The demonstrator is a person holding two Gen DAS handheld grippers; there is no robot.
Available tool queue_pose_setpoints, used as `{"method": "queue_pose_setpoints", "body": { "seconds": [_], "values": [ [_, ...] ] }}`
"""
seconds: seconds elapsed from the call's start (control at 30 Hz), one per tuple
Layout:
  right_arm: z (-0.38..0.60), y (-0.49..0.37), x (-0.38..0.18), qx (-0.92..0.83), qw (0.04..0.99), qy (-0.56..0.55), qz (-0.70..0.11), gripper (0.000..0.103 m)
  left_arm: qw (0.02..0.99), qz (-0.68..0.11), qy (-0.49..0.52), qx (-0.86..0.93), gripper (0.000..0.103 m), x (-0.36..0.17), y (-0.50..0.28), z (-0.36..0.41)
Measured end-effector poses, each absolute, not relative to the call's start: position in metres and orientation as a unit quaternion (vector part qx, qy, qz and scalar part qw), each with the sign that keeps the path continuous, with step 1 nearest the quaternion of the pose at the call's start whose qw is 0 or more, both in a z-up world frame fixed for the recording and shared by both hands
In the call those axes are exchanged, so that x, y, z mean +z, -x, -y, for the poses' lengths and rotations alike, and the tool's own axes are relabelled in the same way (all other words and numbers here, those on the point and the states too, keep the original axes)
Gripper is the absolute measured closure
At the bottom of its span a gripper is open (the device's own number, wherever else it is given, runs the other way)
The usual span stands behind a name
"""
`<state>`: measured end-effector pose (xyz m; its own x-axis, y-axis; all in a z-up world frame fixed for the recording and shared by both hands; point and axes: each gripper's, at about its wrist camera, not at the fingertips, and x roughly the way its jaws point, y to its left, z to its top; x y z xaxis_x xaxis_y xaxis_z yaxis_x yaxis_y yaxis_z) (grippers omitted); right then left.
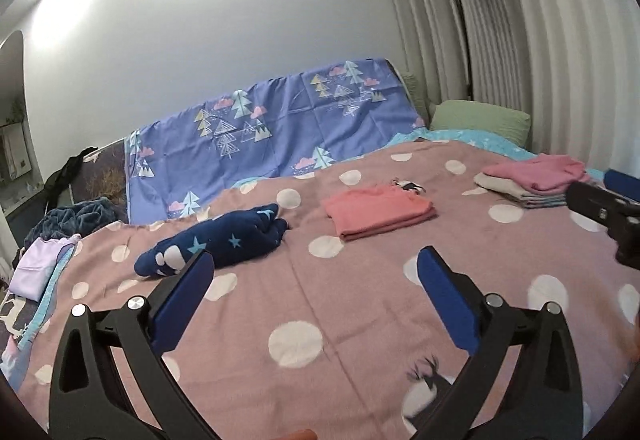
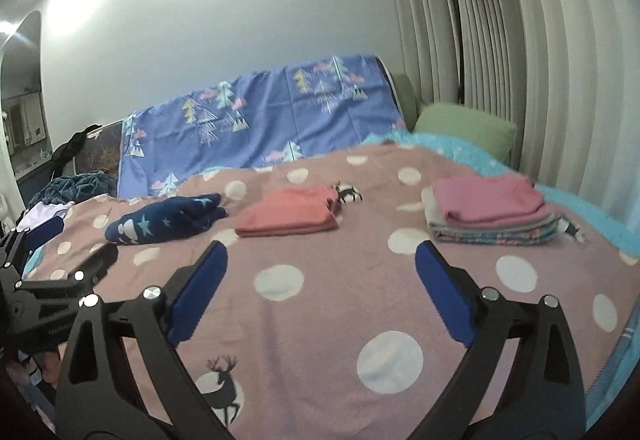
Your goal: Fold small clothes
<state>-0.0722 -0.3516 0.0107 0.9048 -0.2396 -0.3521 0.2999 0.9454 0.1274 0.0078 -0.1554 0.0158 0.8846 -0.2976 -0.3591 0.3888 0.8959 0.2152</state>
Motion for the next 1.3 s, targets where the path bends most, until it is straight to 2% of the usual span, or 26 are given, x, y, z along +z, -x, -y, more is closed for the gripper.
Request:
{"method": "queue_pose_setpoints", "body": {
  "seconds": [0.23, 0.47, 1.3],
  "values": [
    [0.326, 0.093, 0.010, -0.151, 0.963, -0.083, -0.206, 0.005, 0.953, -0.189, -0.119, -0.205, 0.001, 0.015, 0.029, 0.131],
    [0.319, 0.105, 0.006, -0.159, 0.960, -0.081, -0.217, 0.002, 0.952, -0.205, -0.091, -0.207, 0.001, 0.014, 0.035, 0.113],
    [0.314, 0.098, 0.004, -0.189, 0.952, -0.063, -0.234, 0.002, 0.942, -0.231, -0.078, -0.231, 0.001, 0.004, 0.036, 0.126]
  ]
}}
